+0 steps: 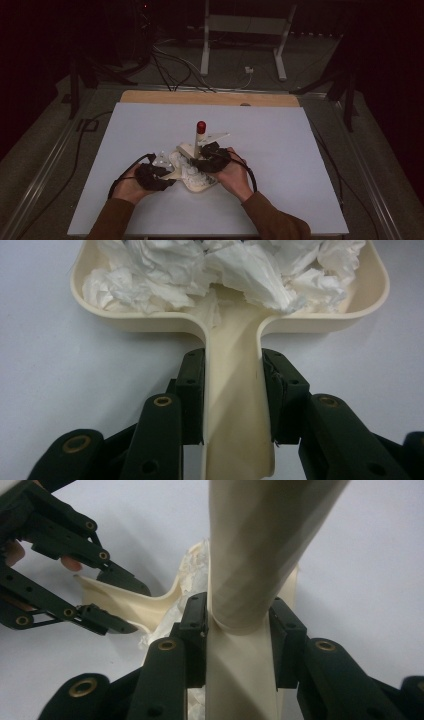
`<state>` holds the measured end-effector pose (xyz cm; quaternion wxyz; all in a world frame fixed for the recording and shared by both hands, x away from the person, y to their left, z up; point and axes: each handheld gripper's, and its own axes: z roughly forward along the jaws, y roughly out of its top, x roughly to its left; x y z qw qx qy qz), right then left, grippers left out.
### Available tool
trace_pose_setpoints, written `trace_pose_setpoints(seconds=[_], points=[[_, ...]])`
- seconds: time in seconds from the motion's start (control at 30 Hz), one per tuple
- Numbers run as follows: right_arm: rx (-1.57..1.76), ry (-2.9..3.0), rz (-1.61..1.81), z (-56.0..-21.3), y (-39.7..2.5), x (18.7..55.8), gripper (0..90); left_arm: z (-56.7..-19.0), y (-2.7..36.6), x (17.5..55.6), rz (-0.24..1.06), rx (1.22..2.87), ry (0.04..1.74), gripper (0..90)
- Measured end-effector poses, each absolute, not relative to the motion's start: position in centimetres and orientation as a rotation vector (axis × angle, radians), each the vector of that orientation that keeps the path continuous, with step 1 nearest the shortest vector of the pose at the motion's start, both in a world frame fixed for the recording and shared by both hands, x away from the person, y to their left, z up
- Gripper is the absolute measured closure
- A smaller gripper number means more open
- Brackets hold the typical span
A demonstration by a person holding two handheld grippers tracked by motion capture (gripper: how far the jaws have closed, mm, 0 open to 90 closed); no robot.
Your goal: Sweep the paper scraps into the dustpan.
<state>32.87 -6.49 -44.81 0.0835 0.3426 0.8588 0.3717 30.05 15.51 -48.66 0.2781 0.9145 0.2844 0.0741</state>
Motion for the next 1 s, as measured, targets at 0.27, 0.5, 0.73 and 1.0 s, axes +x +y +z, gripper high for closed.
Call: trace_pose_setpoints(seconds=[0.27,0.5,0.73,1.0], points=[[0.984,2.583,1.109,-44.6,-5.7,32.3,67.4,-48.7,15.5,30.0,0.205,2.455,0.765,66.3],[0.956,2.555,1.058,-44.6,-5.8,32.4,67.4,-49.3,15.6,29.6,0.229,2.429,0.758,66.3],[0.959,2.517,1.024,-44.8,-6.5,33.0,67.4,-50.1,15.8,28.9,0.276,2.379,0.737,66.6],[0.961,2.478,1.021,-44.3,-7.0,33.2,67.4,-50.8,16.1,28.1,0.307,2.328,0.724,66.8]])
